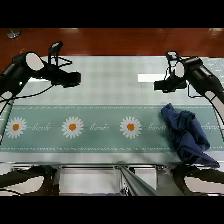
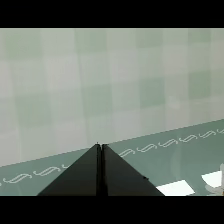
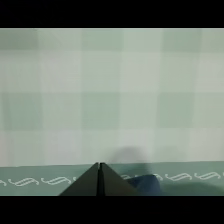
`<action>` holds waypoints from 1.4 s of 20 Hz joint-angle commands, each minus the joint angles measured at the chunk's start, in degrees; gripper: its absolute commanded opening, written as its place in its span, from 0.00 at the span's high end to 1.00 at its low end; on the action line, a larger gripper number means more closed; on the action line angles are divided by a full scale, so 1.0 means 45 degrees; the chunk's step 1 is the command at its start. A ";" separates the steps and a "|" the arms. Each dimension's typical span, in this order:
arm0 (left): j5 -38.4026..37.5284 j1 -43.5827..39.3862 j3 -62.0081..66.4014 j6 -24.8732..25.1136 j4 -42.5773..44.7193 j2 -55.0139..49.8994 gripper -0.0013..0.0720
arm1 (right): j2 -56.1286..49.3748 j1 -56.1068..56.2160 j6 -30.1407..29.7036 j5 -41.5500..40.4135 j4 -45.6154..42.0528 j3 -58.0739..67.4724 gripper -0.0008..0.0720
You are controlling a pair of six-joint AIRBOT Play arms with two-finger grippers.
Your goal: Fold the shirts.
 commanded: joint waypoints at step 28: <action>-0.3313 0.0005 -0.0573 0.1486 -0.0039 0.2225 0.02 | 0.4075 -0.0418 -0.0952 0.3361 -0.1569 -0.0845 0.14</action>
